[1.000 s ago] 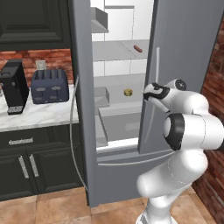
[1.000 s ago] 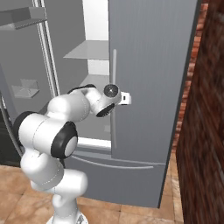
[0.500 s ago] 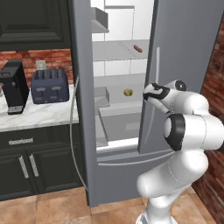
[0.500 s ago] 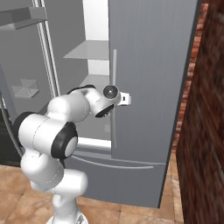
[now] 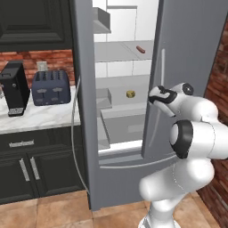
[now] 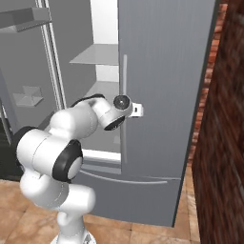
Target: Retrieve the sausage and cheese from the fridge and place them on the cutting board on the counter.
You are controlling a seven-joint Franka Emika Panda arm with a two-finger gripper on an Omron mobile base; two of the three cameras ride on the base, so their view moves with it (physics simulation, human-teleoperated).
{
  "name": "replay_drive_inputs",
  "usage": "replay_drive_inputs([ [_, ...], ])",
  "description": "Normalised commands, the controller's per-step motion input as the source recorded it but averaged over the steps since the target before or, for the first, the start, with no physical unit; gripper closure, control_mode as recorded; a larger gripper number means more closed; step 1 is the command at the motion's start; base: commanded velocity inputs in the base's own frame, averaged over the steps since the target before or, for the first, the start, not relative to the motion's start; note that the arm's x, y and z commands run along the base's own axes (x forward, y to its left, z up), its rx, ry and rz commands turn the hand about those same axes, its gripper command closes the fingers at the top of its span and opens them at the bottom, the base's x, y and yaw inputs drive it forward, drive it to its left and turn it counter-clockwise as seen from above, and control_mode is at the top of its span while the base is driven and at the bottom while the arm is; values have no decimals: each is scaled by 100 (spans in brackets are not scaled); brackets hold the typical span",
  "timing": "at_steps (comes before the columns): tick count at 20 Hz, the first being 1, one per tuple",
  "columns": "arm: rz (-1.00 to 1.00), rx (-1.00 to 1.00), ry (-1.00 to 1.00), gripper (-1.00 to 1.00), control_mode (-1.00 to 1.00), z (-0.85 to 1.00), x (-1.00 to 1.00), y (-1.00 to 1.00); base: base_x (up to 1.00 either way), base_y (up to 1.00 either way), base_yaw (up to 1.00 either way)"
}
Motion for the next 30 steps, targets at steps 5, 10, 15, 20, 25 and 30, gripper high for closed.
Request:
replay_drive_inputs([
  [5,1,0,6,100,-100,47,-57,-60,0,0,0],
  [10,0,0,11,100,-100,49,-50,-68,0,0,0],
  [15,0,0,12,100,-100,51,-52,-78,0,0,0],
  [20,0,0,12,100,-100,45,-52,-73,0,0,0],
  [25,0,3,7,100,-100,25,-48,-49,0,0,0],
  [30,0,5,5,100,-100,33,-39,-38,0,0,0],
])
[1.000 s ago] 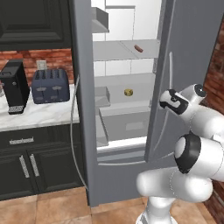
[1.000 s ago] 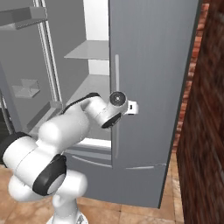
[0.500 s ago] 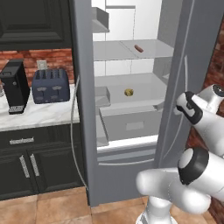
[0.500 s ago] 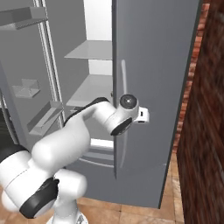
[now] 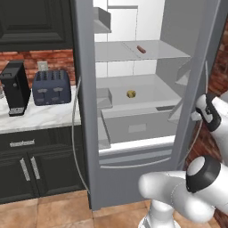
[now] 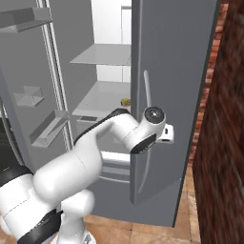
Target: Retrieve the sausage and cheese from the fridge and place them on the cutting board on the counter.
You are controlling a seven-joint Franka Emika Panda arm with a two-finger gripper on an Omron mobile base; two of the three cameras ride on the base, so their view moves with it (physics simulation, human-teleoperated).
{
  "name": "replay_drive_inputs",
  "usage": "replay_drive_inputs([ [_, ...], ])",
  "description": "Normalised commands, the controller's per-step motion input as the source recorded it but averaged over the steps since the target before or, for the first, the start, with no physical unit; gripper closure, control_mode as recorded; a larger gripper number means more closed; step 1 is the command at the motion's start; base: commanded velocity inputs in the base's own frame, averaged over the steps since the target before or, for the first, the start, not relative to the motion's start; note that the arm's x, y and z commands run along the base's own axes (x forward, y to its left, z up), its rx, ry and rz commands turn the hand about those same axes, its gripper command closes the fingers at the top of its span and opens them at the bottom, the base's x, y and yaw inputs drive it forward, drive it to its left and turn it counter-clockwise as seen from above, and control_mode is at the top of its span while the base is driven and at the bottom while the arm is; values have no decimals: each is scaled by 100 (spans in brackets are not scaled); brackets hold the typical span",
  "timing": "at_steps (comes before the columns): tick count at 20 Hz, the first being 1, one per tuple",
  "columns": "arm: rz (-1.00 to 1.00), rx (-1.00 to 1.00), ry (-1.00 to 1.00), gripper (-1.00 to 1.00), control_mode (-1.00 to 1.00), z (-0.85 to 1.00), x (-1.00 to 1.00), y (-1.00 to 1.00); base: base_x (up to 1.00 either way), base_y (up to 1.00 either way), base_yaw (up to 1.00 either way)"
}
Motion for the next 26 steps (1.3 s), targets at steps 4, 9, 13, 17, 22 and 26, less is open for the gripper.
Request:
replay_drive_inputs([
  [4,0,5,7,-100,-100,32,-28,-17,0,0,0],
  [9,0,4,6,-100,-100,16,-21,6,0,0,0],
  [13,-3,8,2,-100,-100,25,-75,0,0,0,0],
  [17,-11,11,5,-100,-100,8,-96,15,0,0,0],
  [22,-23,8,0,-100,-100,23,-12,90,0,0,0],
  [26,-34,4,0,-100,-100,27,32,100,0,0,0],
])
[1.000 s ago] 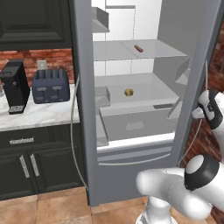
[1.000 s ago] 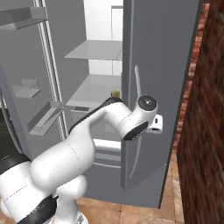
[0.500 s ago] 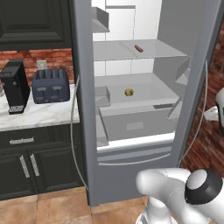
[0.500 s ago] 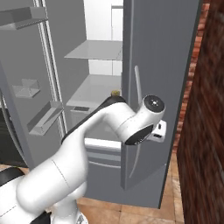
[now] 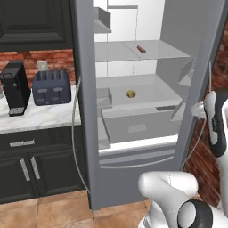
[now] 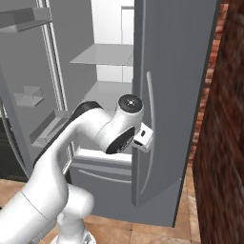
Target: Retrieve the sausage and cheese from the fridge and place them on the cutting board on the counter.
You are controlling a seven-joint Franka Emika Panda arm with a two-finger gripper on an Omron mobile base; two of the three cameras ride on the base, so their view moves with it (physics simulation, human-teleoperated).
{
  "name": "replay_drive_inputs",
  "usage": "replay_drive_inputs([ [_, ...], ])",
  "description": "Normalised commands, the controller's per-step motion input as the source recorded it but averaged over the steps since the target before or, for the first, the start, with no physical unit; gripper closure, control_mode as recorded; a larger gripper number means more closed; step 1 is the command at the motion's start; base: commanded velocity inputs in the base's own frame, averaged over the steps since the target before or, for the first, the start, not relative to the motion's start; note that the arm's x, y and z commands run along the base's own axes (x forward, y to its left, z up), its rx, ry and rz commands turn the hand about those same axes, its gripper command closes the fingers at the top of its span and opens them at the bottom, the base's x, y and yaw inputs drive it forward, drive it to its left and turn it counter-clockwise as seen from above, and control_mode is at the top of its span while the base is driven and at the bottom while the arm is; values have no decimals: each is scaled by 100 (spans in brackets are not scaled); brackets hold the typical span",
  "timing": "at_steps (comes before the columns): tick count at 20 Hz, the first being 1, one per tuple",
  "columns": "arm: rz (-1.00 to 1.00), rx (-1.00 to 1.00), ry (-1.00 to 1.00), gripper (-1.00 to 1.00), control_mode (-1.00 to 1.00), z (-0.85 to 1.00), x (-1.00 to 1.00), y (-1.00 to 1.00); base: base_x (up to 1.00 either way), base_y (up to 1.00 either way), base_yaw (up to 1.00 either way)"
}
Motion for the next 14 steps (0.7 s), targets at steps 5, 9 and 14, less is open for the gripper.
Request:
replay_drive_inputs([
  [5,-29,7,4,-100,-100,33,60,79,0,0,0],
  [9,-25,9,3,-100,-100,23,83,57,0,0,0],
  [14,-29,10,0,-100,-100,23,86,43,0,0,0],
])
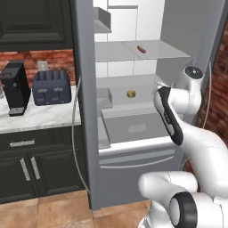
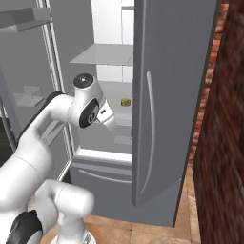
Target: Retrieve the sausage and cheese from the fridge and place them on the cutting board on the counter.
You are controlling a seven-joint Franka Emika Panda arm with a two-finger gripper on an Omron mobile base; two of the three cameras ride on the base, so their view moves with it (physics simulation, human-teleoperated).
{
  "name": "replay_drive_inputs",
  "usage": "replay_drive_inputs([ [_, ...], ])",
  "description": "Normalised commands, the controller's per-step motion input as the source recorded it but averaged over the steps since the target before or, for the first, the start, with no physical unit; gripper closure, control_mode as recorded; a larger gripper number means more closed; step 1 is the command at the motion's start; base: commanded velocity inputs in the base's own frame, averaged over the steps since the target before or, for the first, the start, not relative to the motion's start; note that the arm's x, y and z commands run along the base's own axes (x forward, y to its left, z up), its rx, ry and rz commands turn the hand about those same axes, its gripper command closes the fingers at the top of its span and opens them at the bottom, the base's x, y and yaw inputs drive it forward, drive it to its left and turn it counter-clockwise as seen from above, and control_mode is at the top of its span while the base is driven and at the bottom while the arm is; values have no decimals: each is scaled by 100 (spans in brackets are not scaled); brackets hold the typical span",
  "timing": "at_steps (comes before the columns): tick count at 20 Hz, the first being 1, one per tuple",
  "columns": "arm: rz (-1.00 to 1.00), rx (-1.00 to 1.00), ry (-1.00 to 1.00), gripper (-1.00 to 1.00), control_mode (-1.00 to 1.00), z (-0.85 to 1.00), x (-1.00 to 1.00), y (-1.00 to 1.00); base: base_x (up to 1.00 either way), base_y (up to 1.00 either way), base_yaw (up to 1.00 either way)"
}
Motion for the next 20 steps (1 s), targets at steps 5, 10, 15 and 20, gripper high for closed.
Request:
replay_drive_inputs([
  [5,-34,10,4,-100,-100,31,77,2,0,0,0],
  [10,-34,13,0,-100,-100,27,45,-4,0,0,0],
  [15,-39,8,0,-100,-100,0,38,-1,0,0,0],
  [20,-40,10,0,-100,-100,0,27,-3,0,0,0],
])
